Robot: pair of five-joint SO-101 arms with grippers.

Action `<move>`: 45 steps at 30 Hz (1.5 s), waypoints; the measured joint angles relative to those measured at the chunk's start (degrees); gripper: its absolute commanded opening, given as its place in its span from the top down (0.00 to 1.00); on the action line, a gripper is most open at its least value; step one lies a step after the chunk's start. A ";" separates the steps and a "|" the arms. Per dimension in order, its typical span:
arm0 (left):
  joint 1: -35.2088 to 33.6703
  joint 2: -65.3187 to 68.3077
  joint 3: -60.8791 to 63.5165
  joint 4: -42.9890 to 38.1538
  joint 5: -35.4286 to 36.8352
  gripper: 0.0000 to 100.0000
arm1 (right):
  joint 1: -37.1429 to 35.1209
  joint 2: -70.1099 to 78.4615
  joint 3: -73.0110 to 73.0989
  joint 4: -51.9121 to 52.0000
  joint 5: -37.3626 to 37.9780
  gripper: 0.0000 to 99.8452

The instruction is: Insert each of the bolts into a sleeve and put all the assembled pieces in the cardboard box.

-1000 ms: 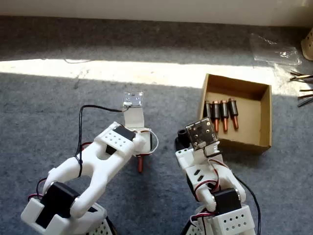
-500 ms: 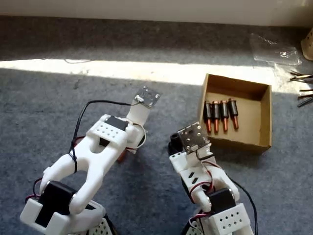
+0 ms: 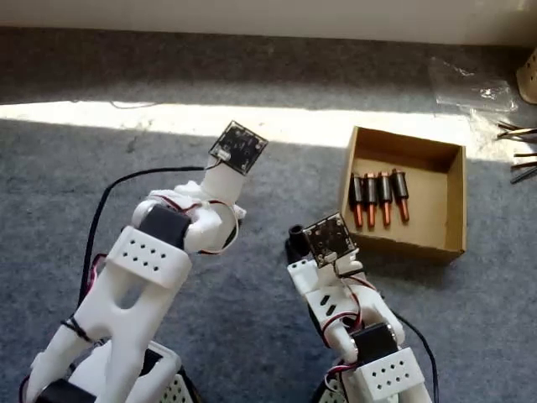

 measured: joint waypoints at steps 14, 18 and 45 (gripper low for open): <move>-2.29 -21.19 0.00 0.79 -4.57 1.00 | -12.22 0.09 1.23 -10.29 0.26 1.00; -5.63 -26.99 0.00 0.79 -4.57 1.00 | -12.40 0.09 1.32 -14.86 0.26 1.00; -0.88 -33.67 1.41 -13.27 4.92 1.00 | -12.84 0.09 1.41 -27.43 0.26 1.00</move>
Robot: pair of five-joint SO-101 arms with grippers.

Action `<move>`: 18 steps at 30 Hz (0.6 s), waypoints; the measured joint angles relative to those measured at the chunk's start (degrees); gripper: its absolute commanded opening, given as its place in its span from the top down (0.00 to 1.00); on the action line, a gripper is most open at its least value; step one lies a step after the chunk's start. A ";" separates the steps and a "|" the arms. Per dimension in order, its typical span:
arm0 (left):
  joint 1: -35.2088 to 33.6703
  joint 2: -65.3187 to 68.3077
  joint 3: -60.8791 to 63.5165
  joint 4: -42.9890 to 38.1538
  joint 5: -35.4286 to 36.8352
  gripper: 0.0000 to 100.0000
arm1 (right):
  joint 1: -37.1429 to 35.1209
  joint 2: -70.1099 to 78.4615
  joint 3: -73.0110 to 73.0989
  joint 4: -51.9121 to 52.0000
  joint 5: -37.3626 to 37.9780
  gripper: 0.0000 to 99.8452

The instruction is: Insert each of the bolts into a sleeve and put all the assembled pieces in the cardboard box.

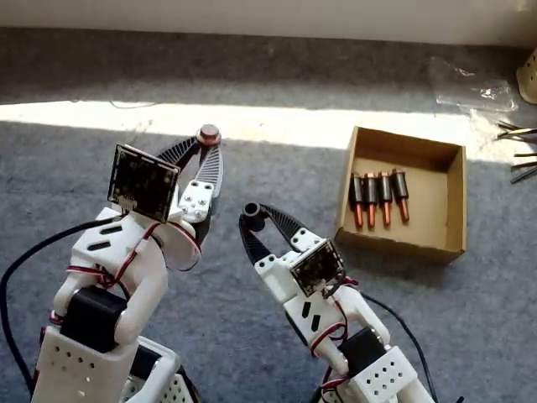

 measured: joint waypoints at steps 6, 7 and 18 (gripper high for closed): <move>-0.18 0.00 4.66 -7.82 13.19 1.00 | 0.00 0.00 0.00 0.00 0.00 1.00; -0.18 0.00 5.36 -8.44 14.07 1.00 | 0.00 0.00 0.00 0.00 0.00 1.00; 1.76 0.00 6.42 -9.32 22.77 1.00 | 0.00 0.00 0.00 0.00 -1.85 1.00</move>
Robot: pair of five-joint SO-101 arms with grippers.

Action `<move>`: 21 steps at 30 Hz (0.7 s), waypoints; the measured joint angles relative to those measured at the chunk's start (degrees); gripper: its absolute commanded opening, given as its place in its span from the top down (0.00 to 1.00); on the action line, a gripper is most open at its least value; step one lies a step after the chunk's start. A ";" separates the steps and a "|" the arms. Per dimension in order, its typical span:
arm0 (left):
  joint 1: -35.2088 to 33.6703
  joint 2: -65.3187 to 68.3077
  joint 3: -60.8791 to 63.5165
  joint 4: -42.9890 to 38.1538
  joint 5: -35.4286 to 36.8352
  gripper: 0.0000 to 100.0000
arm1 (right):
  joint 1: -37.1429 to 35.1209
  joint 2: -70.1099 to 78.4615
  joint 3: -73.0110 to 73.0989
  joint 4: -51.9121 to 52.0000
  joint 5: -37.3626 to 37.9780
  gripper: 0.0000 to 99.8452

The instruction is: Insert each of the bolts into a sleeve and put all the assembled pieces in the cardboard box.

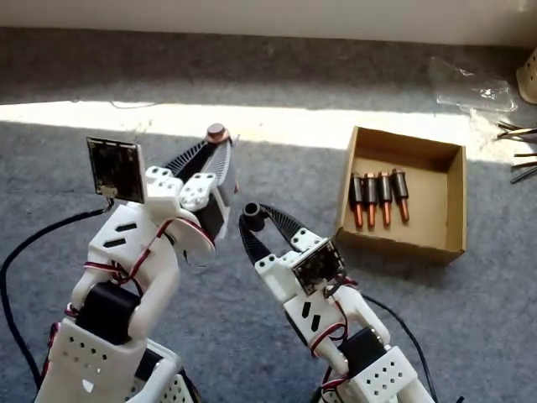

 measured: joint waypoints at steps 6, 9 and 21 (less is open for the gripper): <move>8.18 0.00 0.00 0.00 -6.51 1.00 | 0.00 0.00 0.00 0.00 -4.57 1.00; 10.90 -1.58 0.26 0.00 -10.37 1.00 | 0.00 0.00 0.00 0.00 -4.92 1.00; 10.99 -15.47 15.38 -10.55 -17.85 1.00 | 0.00 0.00 0.00 0.00 -5.27 1.00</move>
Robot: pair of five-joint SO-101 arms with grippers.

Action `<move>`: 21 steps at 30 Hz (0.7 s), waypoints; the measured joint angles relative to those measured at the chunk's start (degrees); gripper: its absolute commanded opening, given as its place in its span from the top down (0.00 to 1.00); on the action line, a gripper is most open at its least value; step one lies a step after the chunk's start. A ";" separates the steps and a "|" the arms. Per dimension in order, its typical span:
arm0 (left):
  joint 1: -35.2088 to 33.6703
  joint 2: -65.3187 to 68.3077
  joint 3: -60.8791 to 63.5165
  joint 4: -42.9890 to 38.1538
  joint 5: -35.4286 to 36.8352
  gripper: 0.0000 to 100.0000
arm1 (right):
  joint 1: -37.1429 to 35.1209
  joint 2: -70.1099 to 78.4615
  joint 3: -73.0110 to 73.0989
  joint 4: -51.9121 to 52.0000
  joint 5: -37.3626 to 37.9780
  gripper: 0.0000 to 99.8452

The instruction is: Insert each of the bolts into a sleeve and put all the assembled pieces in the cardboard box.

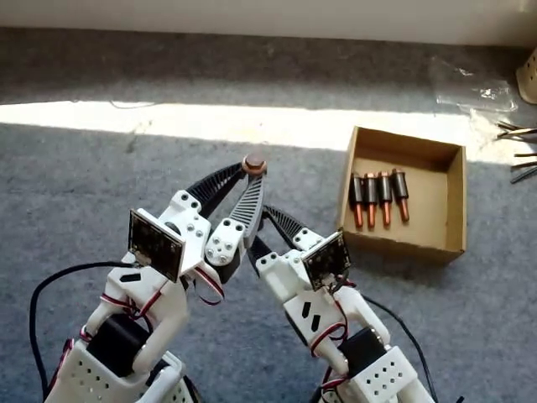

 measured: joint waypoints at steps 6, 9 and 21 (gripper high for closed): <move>0.18 -0.44 1.14 -1.58 -0.09 1.00 | 0.00 0.00 0.00 0.00 0.00 1.00; 0.18 -0.88 1.67 -1.58 -0.09 1.00 | 0.00 0.00 0.00 0.00 0.00 1.00; 0.18 -0.97 3.43 -1.58 -0.09 1.00 | 0.00 0.00 0.00 0.00 0.00 1.00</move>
